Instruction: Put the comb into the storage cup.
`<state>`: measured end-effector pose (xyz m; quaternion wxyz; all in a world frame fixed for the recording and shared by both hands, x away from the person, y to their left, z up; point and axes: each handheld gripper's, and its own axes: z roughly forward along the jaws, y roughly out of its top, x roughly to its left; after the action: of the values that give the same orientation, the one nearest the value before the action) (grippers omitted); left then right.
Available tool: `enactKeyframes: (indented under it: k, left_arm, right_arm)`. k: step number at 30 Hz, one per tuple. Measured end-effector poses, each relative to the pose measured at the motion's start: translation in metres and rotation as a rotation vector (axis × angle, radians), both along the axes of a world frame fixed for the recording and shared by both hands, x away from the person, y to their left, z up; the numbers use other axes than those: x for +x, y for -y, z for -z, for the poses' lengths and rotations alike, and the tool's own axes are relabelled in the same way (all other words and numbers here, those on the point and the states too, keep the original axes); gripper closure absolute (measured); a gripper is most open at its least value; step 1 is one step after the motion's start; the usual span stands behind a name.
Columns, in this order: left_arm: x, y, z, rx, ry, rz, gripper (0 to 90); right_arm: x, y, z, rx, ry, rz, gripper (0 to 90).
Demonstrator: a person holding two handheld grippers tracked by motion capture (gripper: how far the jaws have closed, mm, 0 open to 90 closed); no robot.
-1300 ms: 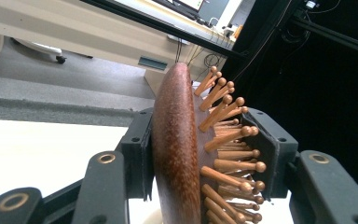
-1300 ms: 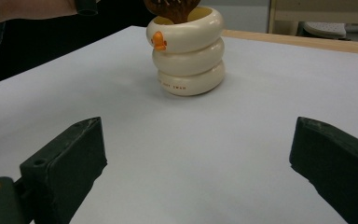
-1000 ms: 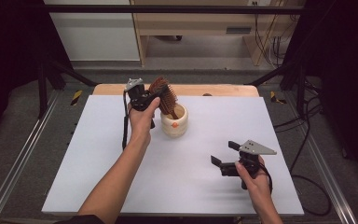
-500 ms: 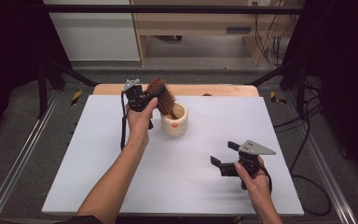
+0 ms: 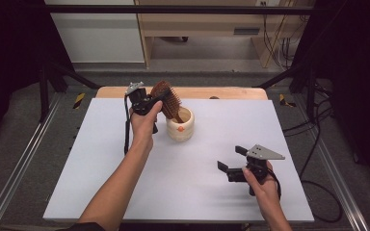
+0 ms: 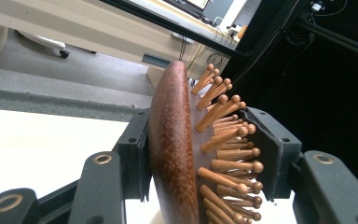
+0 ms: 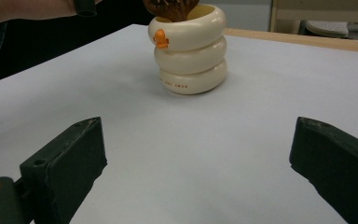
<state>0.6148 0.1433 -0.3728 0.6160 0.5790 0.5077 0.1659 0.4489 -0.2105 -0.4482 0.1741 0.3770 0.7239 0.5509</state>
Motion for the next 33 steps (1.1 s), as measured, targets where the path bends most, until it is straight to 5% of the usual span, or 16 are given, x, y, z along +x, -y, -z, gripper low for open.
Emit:
enactKeyframes:
  k: [33]
  left_arm:
    - [0.0005,0.0005,0.0013,-0.01,-0.003,-0.016,43.9]
  right_arm:
    - [0.0001,-0.0008,0.0006,-0.003,-0.005,-0.001,3.8]
